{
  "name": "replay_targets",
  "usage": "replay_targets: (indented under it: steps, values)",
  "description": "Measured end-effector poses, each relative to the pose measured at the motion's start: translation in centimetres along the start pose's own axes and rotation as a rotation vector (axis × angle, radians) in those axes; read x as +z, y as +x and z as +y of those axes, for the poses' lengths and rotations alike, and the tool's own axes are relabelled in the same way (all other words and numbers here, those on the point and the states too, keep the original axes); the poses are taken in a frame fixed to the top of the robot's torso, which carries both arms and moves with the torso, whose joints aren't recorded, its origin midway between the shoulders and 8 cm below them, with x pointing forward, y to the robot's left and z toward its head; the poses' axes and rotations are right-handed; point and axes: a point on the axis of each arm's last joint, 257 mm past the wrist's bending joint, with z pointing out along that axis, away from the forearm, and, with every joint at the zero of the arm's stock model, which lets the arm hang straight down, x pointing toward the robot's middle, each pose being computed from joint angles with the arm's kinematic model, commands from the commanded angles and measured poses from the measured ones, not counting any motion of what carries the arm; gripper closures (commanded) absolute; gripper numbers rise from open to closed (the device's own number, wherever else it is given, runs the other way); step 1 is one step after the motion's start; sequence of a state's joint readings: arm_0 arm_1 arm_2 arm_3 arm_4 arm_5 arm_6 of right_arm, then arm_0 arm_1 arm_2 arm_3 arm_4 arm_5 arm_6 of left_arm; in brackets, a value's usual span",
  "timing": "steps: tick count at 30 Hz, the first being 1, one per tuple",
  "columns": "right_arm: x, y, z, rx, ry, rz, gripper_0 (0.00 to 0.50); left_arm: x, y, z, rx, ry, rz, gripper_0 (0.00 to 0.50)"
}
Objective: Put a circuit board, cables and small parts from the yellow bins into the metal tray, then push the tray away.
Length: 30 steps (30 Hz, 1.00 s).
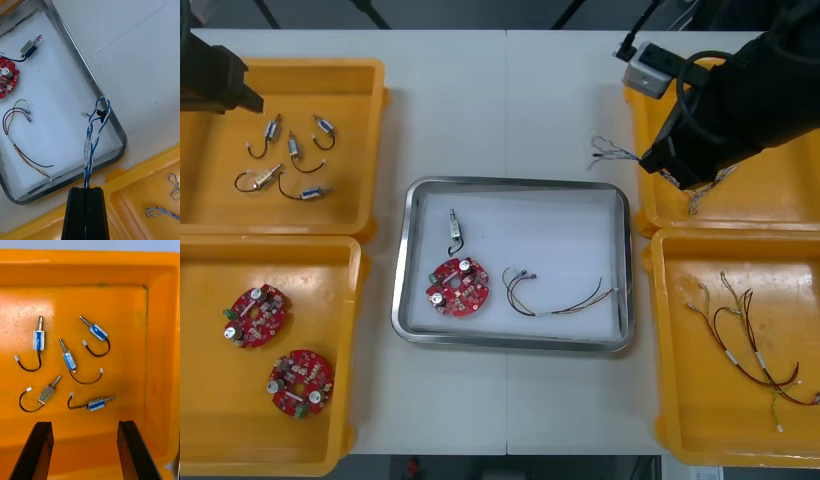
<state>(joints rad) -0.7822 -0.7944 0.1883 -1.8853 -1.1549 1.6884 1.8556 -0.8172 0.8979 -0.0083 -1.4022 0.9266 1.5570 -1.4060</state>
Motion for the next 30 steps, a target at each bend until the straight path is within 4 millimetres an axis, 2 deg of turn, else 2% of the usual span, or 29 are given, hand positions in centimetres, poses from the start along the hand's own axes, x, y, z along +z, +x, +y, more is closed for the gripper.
replay_targets:
  steps: [6, 12, 15, 19, 25, 30]
  values:
    - [2.1, -0.7, 0.9, -0.26, 0.003, -0.005, 0.5, 1.1, -2.7, 1.3, -0.058, 0.011, -0.109, 0.0]
    - [4.8, -1.4, 1.5, -0.375, 0.03, -0.012, 0.5, 2.0, -4.8, 1.9, -0.068, 0.005, -0.199, 0.0]
    - [6.4, -1.4, 2.2, -0.465, 0.037, -0.004, 0.5, 2.7, -5.1, 2.1, -0.059, -0.011, -0.217, 0.0]
    - [8.8, -1.2, 2.9, -0.496, 0.042, 0.013, 0.5, 3.3, -5.1, 2.8, -0.057, -0.035, -0.225, 0.0]
    - [12.7, -0.8, 4.3, -0.508, 0.023, 0.021, 0.5, 4.2, -5.4, 5.5, 0.006, -0.163, -0.25, 0.0]
    - [15.0, -0.3, 4.9, -0.516, 0.0, 0.021, 0.5, 5.7, -5.5, 6.6, 0.02, -0.21, -0.28, 0.0]
